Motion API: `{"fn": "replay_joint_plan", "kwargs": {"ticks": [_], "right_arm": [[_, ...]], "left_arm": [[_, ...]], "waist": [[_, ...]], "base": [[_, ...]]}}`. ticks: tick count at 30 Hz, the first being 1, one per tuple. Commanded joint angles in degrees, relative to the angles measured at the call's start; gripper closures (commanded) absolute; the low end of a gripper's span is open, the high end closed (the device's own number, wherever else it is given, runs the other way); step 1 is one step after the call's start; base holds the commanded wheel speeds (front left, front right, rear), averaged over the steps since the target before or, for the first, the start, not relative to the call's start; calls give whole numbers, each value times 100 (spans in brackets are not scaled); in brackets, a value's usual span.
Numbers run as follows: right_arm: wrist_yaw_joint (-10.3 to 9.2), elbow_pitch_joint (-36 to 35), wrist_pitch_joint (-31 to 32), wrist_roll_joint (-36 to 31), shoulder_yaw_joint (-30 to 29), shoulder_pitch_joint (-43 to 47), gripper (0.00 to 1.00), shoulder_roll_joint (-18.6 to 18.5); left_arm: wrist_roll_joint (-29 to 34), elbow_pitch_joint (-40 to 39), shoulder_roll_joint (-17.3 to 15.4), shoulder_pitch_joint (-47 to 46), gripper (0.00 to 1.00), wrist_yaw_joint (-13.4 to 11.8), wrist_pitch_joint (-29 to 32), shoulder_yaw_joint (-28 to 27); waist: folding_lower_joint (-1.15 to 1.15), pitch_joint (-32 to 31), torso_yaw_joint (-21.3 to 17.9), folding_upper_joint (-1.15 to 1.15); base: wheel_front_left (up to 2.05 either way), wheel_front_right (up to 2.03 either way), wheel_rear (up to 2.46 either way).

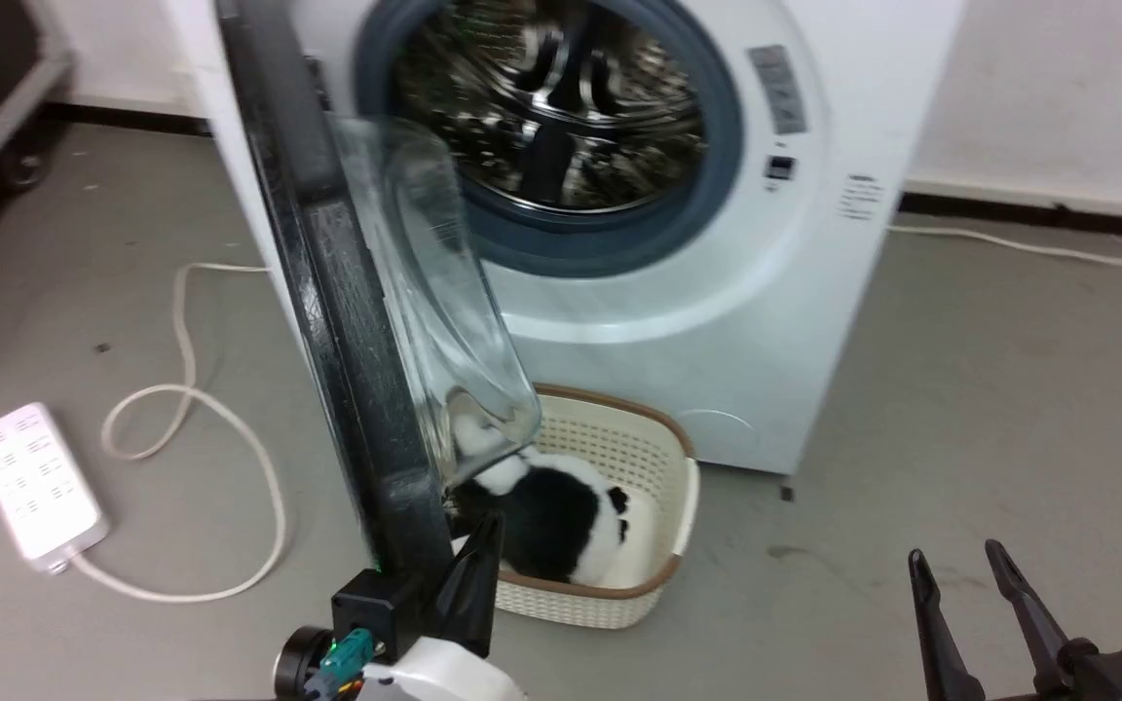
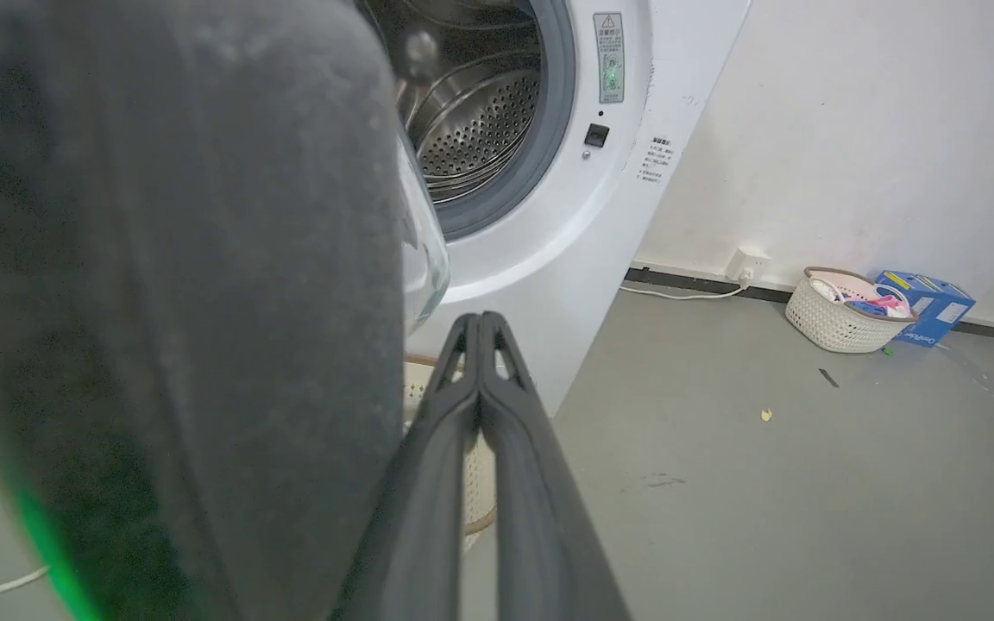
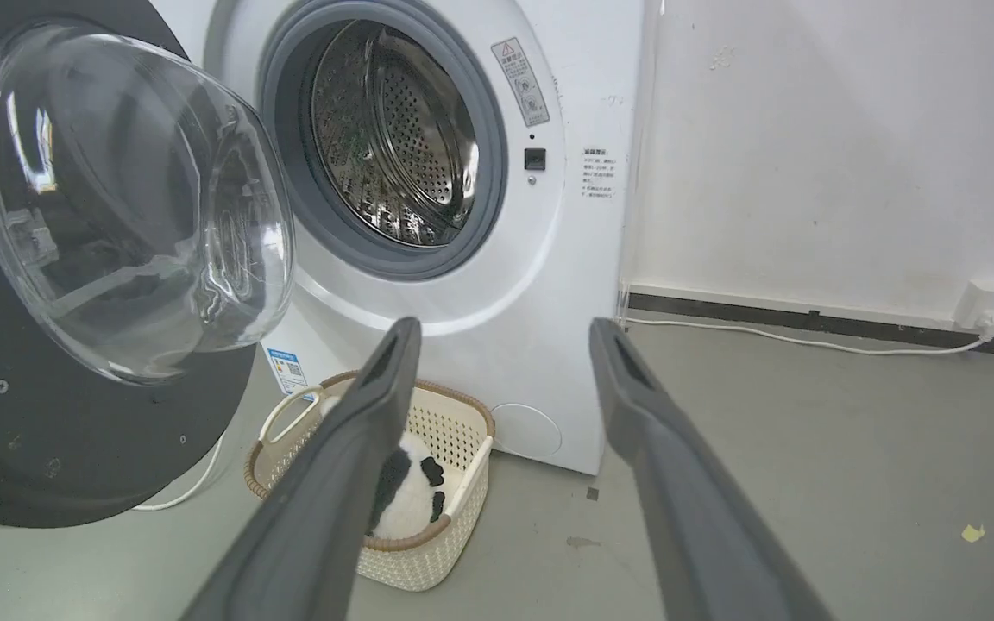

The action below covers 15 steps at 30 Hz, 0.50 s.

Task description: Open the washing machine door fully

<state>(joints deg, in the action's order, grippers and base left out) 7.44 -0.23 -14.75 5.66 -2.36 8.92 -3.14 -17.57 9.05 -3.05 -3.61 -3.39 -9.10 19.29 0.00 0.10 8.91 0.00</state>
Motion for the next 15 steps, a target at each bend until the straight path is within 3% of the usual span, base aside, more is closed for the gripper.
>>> {"fn": "replay_joint_plan", "kwargs": {"ticks": [1, 10, 15], "right_arm": [[5, 30, -25, 56, 5, 34, 0, 26], [5, 69, -25, 84, 59, 59, 0, 26], [5, 71, -25, 32, 136, -14, 0, 26]], "left_arm": [[-24, -21, -124, 118, 100, -38, -2, -76], [-166, -232, -362, 306, 100, -236, 37, -410], [-341, -309, -600, 250, 100, -355, 46, -831]], "waist": [[0, -114, 345, 0], [0, -152, 1168, 0], [0, 27, 1382, 0]], "base": [[0, 0, 0], [0, 0, 0], [0, 0, 0]]}}
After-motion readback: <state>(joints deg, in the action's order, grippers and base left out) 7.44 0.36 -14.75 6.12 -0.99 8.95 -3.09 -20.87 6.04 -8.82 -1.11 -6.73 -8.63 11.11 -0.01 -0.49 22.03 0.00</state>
